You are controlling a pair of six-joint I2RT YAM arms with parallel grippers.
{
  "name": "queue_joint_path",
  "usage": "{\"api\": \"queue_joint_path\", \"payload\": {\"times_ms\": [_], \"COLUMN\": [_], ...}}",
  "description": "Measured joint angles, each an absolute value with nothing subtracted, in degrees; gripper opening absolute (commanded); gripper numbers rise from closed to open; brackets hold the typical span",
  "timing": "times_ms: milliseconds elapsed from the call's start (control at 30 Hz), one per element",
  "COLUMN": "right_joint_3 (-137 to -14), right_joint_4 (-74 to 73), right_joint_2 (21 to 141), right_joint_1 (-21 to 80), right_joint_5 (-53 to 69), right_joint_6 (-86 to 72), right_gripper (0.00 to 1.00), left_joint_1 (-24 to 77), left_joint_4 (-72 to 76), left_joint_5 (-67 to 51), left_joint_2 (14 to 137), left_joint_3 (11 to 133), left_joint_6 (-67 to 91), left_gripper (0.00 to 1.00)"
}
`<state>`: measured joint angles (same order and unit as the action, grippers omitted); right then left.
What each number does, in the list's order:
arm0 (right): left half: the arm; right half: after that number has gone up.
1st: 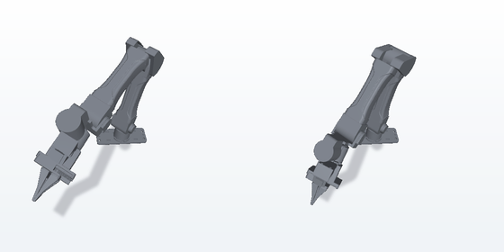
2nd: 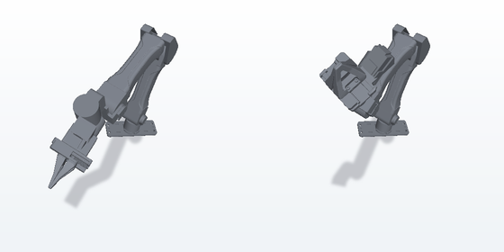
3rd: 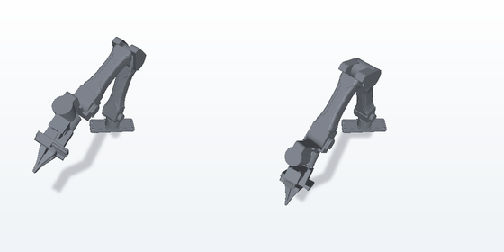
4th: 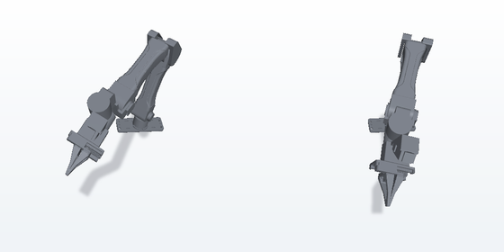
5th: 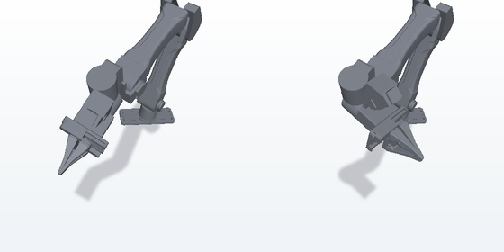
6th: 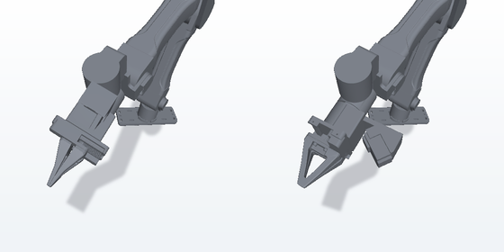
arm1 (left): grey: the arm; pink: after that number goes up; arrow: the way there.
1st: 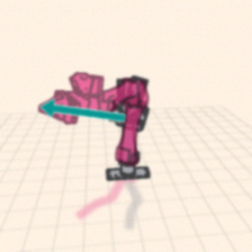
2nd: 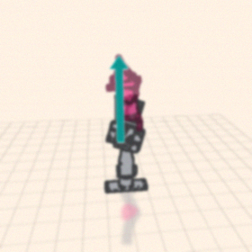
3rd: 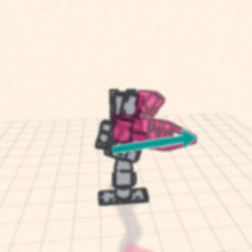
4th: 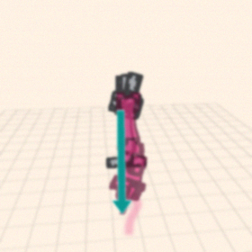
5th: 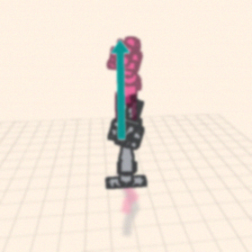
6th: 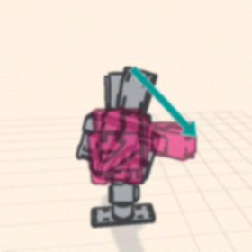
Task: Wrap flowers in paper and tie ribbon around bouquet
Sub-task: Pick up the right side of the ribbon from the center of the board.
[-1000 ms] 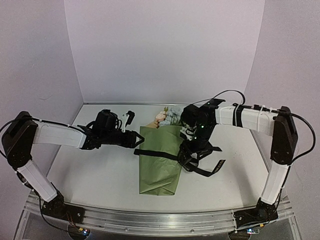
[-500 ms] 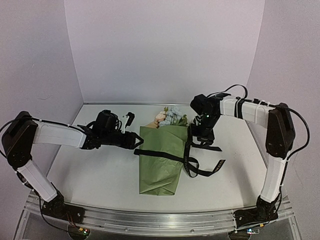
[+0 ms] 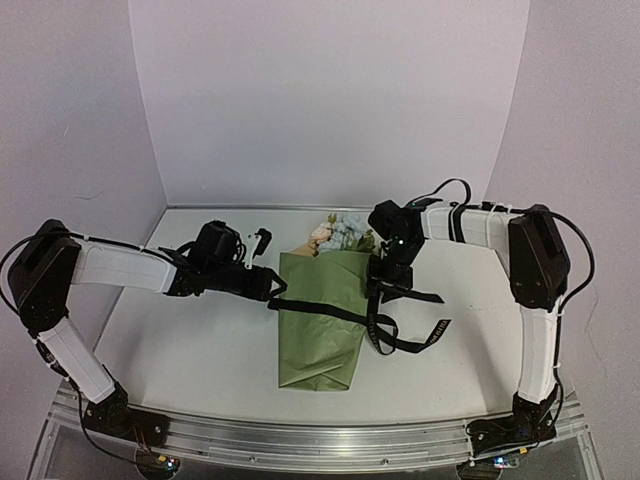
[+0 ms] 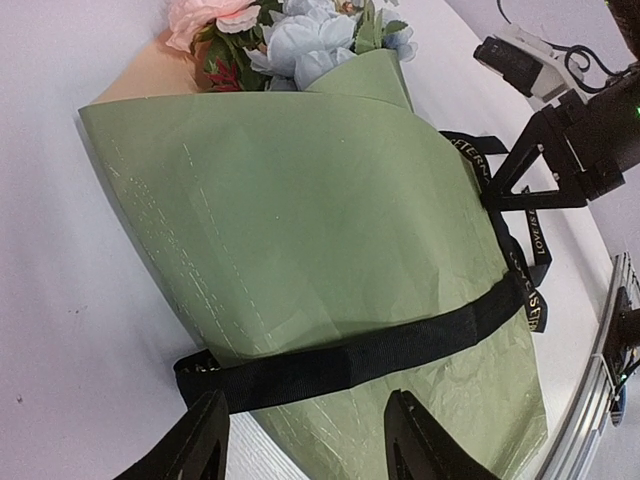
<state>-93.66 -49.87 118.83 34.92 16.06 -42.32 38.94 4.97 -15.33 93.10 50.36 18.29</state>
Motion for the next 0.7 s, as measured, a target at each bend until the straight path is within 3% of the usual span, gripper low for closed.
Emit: {"api": "queue_joint_path", "payload": {"times_ms": [233, 700], "right_joint_3": [-91.09, -83.8], "right_joint_4": [-48.28, -46.81], "right_joint_2": [118.83, 113.66], "right_joint_1": [34.67, 34.04], "right_joint_5": [16.0, 15.12], "right_joint_6": [-43.51, -43.25], "right_gripper": [0.1, 0.0], "left_joint_1": [38.94, 38.96], "left_joint_4": [4.4, 1.37], "left_joint_5": [-15.31, -14.97], "left_joint_2": [93.38, 96.14], "left_joint_3": [50.66, 53.68], "left_joint_6": [18.01, 13.48], "left_gripper": [0.54, 0.51]}}
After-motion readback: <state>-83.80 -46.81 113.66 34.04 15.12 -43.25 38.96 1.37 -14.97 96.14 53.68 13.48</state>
